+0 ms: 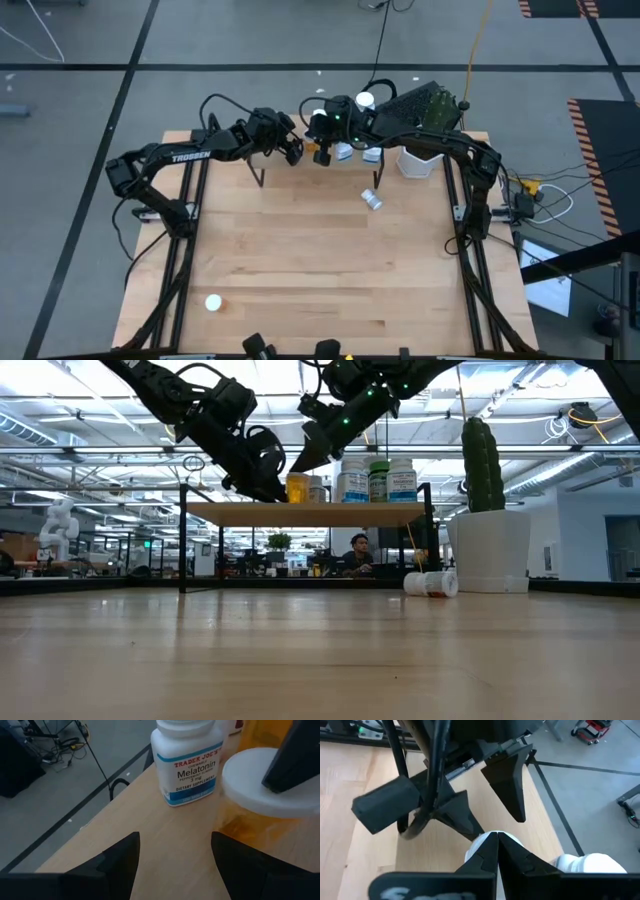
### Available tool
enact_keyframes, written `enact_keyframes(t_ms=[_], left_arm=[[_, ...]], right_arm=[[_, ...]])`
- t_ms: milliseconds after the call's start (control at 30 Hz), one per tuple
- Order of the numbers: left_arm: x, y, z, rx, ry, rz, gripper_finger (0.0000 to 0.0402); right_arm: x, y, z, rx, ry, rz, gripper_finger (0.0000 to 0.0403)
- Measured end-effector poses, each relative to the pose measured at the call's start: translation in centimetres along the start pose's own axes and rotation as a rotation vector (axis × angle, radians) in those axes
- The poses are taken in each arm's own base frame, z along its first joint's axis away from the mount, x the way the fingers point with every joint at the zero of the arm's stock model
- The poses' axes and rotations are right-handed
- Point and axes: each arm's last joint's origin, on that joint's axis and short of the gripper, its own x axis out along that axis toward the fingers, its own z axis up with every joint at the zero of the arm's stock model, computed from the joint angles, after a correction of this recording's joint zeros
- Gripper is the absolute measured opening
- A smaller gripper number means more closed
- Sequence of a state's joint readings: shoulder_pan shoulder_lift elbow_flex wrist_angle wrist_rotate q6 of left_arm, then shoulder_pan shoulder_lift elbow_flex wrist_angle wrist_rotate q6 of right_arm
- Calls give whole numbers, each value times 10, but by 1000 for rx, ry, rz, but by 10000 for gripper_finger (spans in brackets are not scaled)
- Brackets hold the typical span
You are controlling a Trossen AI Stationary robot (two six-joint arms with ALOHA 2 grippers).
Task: Pick and place medicine bottles onto shelf by color
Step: Put the top orange pill bottle on the shelf, then put the white black pill bottle on the shelf
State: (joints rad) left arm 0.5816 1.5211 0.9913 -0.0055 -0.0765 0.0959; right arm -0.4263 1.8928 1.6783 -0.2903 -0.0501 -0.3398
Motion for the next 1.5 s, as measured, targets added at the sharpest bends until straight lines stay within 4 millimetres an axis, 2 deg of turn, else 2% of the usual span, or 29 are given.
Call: enact_keyframes(t_ms=[200,600,700,833,1067,1167,1300,1500], left_arm=[[0,0,0,-12,-2,0,246],[0,0,1,-29,-13,0,246],[-1,0,1,-31,-1,-1,246],[-19,2,7,-51,-9,1,246],[-77,1,21,-44,-49,-4,246],[-96,-8,18,-28,-47,-22,246],[-113,-26,-4,-10,-50,-87,246],[-124,-52,-56,31,-66,-165,246]], right_arm=[[-2,-1,2,-24,-12,-36,0],[-20,-5,13,-35,-58,-77,8],[-31,-5,19,-28,-77,-82,27],[-59,-1,30,-18,-106,-76,61],[-120,29,43,-3,-74,18,116],[-141,51,38,22,-35,52,130],[-161,88,16,29,38,44,138],[-176,140,-37,94,108,29,139]])
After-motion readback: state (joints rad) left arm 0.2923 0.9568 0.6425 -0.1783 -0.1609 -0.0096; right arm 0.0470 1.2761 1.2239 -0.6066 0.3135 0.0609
